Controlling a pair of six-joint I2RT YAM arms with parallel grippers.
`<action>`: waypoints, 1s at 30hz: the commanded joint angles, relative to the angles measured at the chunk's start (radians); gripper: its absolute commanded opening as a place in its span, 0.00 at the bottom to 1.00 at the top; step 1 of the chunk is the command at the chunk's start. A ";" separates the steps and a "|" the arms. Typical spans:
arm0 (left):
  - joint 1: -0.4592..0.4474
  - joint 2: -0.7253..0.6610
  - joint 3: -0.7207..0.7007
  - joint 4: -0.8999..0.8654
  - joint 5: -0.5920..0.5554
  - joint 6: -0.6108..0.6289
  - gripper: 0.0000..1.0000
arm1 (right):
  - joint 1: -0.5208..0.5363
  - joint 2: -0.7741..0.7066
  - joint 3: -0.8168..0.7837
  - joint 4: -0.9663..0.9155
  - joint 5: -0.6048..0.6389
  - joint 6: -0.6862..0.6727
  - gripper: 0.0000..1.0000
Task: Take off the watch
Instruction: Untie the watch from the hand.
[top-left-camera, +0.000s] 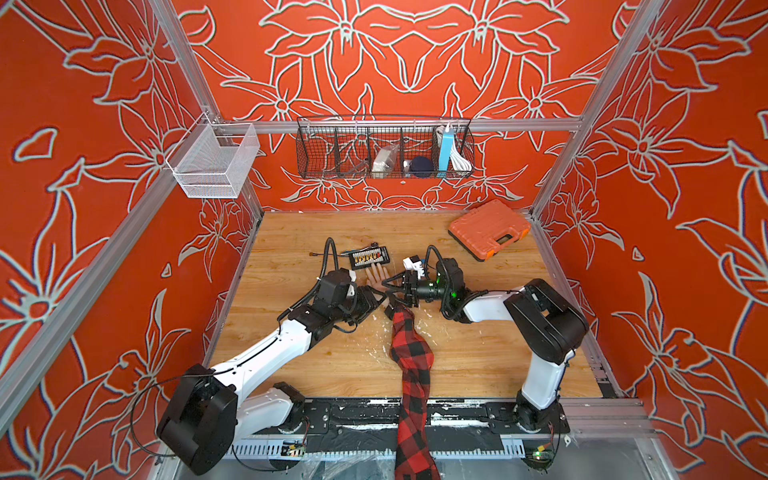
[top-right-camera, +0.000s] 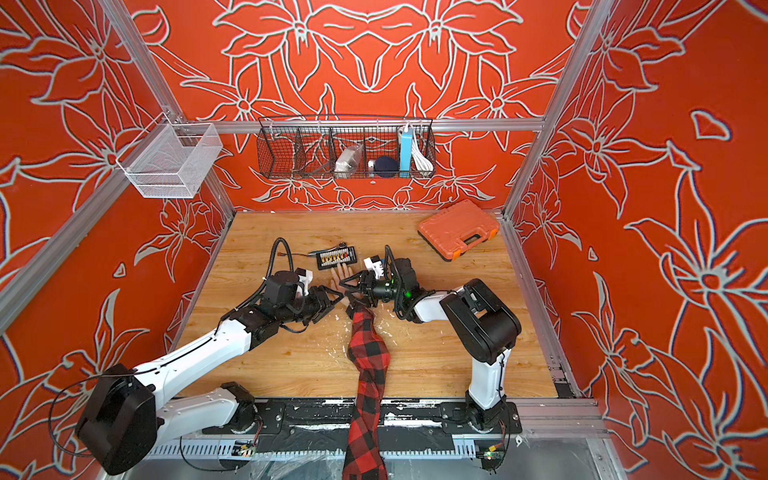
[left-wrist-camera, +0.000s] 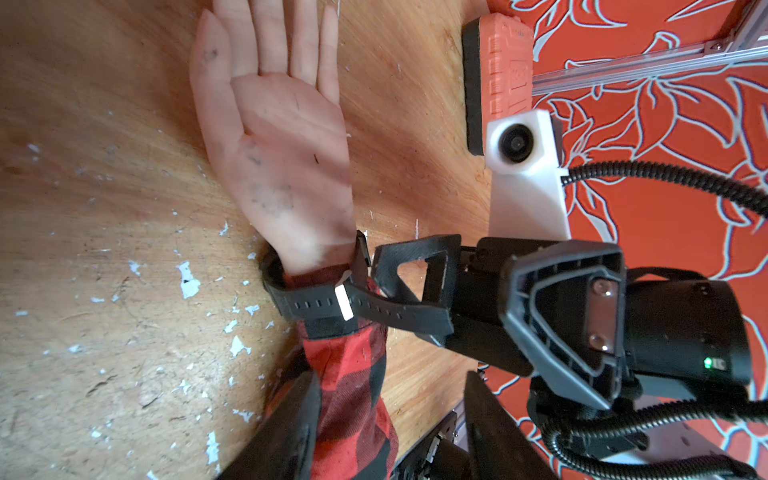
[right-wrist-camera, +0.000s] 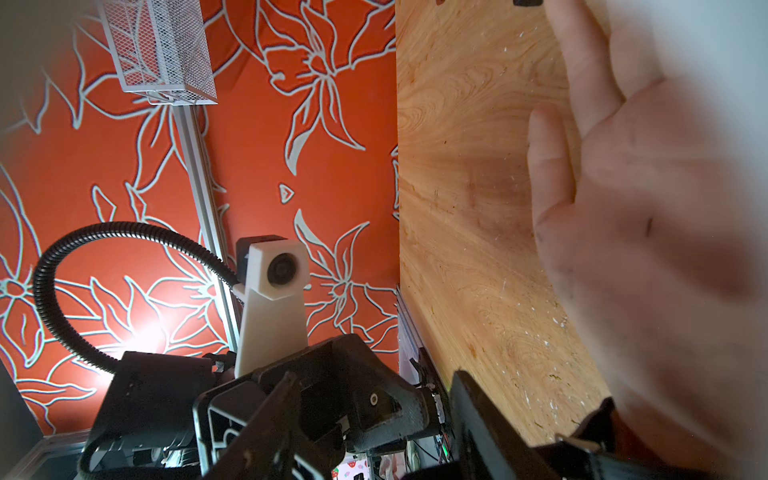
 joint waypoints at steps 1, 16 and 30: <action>0.004 0.007 -0.003 0.037 0.022 -0.035 0.56 | 0.014 0.007 -0.021 0.064 0.026 0.063 0.61; -0.009 0.082 0.001 0.086 0.038 -0.089 0.49 | 0.039 0.044 -0.016 0.151 0.046 0.144 0.61; -0.018 0.130 0.035 0.110 0.049 -0.105 0.44 | 0.044 0.049 -0.019 0.149 0.044 0.142 0.60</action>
